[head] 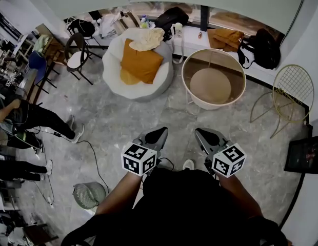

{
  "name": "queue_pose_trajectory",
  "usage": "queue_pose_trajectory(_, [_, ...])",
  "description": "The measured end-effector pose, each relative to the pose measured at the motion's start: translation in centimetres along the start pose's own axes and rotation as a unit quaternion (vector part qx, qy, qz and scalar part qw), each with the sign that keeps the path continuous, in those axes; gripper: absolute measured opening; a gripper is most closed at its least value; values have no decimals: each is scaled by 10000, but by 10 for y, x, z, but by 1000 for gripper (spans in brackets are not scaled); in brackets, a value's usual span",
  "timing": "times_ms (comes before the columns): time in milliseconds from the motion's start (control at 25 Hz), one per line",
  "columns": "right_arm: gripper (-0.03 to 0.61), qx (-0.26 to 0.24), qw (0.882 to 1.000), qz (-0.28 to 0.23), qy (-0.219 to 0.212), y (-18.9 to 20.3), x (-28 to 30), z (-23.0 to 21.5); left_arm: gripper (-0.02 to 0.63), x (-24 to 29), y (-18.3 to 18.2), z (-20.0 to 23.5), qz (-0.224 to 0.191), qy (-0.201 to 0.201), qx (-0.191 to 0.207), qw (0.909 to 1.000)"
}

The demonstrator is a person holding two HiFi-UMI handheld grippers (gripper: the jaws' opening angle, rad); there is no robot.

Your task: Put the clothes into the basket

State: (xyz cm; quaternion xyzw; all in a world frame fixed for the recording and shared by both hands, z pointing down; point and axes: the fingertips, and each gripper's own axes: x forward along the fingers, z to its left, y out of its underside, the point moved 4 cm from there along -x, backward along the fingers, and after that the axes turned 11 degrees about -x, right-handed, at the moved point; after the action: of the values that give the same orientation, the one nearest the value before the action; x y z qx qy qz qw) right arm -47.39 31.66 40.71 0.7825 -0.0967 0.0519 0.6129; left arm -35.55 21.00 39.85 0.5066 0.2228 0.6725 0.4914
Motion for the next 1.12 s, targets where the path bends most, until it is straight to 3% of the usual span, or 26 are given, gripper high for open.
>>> queue_pose_trajectory(560, [14, 109, 9999, -4, -19, -2, 4, -15, -6, 4, -9, 1, 69, -172, 76, 9998])
queue_pose_trajectory(880, [14, 121, 9998, 165, -18, -2, 35, -23, -6, 13, -16, 33, 195, -162, -9, 9997])
queue_pose_trajectory(1120, [14, 53, 9991, 416, -110, -16, 82, -39, -6, 31, -46, 67, 114, -71, -103, 9999])
